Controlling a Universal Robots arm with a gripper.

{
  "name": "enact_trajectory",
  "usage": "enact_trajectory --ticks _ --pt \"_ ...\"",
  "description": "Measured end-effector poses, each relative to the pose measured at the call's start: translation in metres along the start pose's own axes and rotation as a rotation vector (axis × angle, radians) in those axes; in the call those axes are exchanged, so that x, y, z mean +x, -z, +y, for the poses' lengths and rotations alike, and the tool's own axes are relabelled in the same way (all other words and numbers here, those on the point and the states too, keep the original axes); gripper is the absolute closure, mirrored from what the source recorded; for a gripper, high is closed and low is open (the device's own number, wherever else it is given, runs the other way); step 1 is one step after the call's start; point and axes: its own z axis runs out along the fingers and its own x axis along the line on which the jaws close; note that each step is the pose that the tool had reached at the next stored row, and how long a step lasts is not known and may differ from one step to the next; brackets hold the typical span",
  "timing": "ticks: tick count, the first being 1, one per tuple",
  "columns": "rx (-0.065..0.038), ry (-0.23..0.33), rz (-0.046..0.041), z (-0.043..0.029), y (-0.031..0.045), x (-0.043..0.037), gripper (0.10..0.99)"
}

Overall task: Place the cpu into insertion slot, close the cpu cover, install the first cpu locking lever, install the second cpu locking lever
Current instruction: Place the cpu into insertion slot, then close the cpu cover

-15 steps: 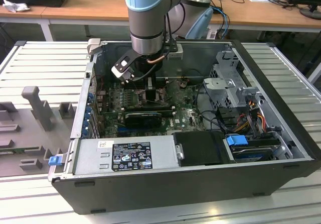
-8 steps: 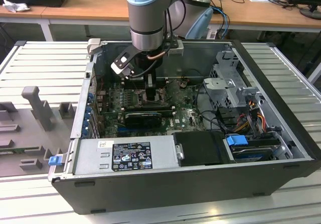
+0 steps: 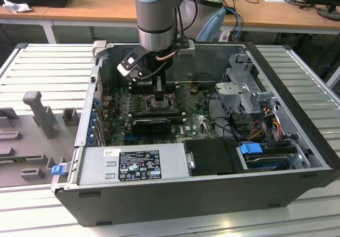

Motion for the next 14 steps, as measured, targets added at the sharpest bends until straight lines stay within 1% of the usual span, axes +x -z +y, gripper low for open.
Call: enact_trajectory --ticks 6,8,9,11,14 --pt "0.0 0.0 -0.0003 0.0005 0.0061 0.0001 0.98" --pt "0.0 0.0 -0.0024 0.0008 0.0082 0.0002 0.98" --pt "0.0 0.0 -0.003 0.005 0.0079 0.0003 0.98" --pt "0.0 -0.001 -0.003 0.0086 0.0076 0.0004 0.98" --pt "0.0 -0.001 -0.0033 0.0094 0.0113 0.0005 0.98"
